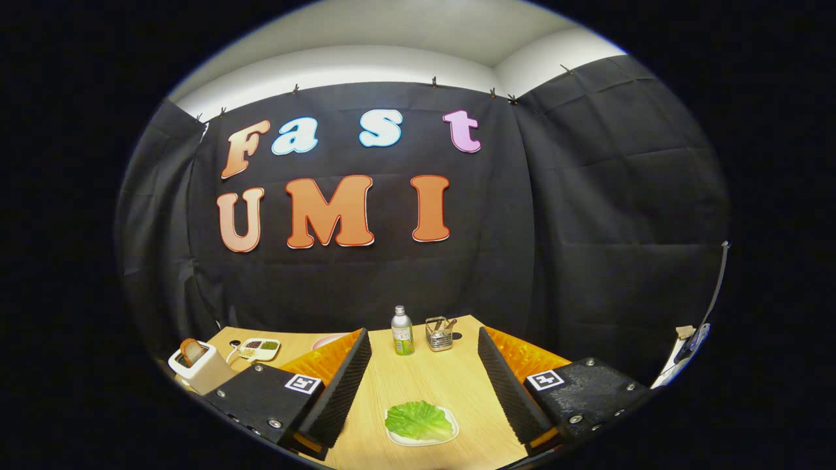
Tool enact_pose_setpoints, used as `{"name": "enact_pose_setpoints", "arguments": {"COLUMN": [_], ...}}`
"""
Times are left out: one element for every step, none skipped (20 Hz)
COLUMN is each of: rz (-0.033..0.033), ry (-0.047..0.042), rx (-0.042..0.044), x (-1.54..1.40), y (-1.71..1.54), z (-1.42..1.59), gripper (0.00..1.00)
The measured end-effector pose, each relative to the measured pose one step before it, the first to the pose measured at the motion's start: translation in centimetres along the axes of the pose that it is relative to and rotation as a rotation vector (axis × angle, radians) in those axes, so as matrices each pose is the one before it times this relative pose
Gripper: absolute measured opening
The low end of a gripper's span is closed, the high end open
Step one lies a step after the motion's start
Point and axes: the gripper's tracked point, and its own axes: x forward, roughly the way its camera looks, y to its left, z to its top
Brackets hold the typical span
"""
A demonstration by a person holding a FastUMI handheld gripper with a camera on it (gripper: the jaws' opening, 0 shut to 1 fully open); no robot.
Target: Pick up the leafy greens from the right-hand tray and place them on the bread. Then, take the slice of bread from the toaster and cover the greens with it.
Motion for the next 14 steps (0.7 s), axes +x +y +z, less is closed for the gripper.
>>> {"name": "enact_pose_setpoints", "arguments": {"rz": [0.00551, 0.00686, 0.00285, 0.00051, 0.00456, 0.00719, 0.01016, 0.01359, 0.01417, 0.01684, 0.01442, 0.01164, 0.01191, 0.01479], "ry": [0.00888, 0.01104, 0.00715, 0.00654, 0.00933, 0.01448, 0.01581, 0.01675, 0.025, 0.03272, 0.03595, 0.03977, 0.04955, 0.05261], "rx": [-0.00305, -0.00318, -0.00852, -0.01383, -0.01805, -0.01723, -0.01804, -0.01971, -0.02671, -0.02744, -0.0257, -0.02424, -0.01744, -0.00693], "x": [0.129, 0.144, 0.182, 0.239, 0.264, 0.366, 0.283, 0.456, 0.484, 0.588, 0.708, 0.697, 0.989, 0.913], "y": [0.184, 0.153, 0.018, -0.043, 0.162, 0.26, 0.311, 0.293, 0.307, 0.161, 0.119, -0.065, -0.047, 0.166], "z": [-0.393, -0.307, -0.313, -0.277, -0.477, -0.519, -0.69, -0.592, -0.811, -0.922, -1.058, -0.985, -1.25, -0.989], "gripper": [0.98, 0.98, 0.98, 0.98, 0.98, 0.98, 0.98, 0.98, 0.99, 0.98, 0.99, 0.99, 0.99, 0.99]}}
